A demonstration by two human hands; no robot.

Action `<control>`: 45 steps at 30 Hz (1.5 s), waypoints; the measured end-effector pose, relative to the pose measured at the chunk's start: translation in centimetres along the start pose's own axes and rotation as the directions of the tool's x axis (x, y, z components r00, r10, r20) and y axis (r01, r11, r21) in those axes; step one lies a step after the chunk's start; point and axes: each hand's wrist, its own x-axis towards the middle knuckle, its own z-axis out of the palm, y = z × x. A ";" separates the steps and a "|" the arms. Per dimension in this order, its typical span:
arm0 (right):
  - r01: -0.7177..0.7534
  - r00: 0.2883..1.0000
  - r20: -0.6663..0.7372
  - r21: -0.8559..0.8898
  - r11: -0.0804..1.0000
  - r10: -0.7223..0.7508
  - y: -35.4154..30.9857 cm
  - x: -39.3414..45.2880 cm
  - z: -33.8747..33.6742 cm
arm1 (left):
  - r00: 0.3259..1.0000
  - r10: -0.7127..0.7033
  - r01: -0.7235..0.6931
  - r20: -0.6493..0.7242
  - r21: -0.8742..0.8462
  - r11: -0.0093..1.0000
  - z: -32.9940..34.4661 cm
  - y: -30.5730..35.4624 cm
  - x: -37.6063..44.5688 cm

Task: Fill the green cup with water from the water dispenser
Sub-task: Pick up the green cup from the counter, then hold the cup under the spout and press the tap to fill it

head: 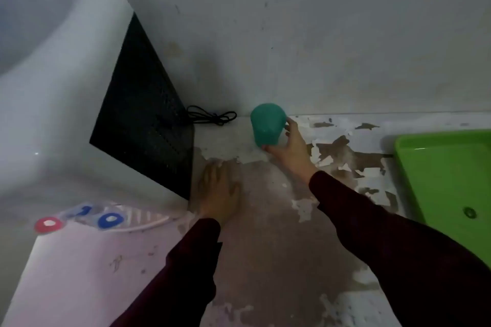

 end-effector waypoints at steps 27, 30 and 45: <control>-0.048 0.994 0.104 0.167 0.985 0.031 0.2 -16.6 3.9 | 0.991 0.134 -0.094 0.026 -0.583 0.807 -5.1 -1.9 -8.9; -0.082 0.982 0.183 0.203 0.976 0.045 -0.8 -19.2 6.8 | 0.993 0.115 -0.039 0.040 -0.791 0.611 -6.5 -2.8 -13.2; -0.083 0.925 0.374 0.022 0.996 0.069 -5.0 -21.8 18.2 | 0.990 -0.136 0.044 -0.044 -0.812 0.581 -9.0 -16.1 -17.6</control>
